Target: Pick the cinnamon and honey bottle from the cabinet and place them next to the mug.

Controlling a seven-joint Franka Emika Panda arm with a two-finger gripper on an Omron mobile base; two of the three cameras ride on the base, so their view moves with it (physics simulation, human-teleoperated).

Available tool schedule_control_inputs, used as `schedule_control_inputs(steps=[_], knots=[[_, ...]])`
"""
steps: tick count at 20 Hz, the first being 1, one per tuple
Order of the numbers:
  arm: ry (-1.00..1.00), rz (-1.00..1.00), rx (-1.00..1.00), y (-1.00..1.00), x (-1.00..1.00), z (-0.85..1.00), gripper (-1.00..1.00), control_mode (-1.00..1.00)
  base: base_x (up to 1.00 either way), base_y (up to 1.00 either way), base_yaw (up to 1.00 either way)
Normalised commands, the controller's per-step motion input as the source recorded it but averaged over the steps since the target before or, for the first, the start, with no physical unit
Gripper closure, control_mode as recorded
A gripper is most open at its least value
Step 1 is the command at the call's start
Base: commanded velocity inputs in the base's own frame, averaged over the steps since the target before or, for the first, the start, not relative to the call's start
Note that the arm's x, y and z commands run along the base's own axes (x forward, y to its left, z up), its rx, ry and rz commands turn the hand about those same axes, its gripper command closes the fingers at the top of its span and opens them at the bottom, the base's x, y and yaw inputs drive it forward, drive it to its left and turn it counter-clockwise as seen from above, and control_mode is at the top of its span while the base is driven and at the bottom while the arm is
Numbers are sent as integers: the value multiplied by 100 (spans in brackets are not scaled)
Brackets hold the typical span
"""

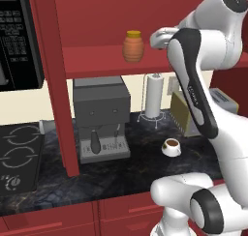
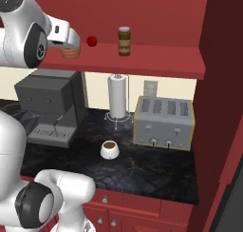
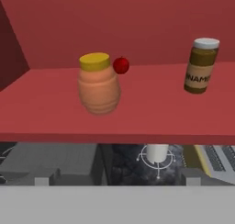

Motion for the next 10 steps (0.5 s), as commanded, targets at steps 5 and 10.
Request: schedule_control_inputs(steps=[5, 10], knots=[[4, 0, -2, 4, 7, 0, -100, -100, 0, 0, 0], [-5, 0, 0, 16, 18, -12, -100, -100, 0, 0, 0]])
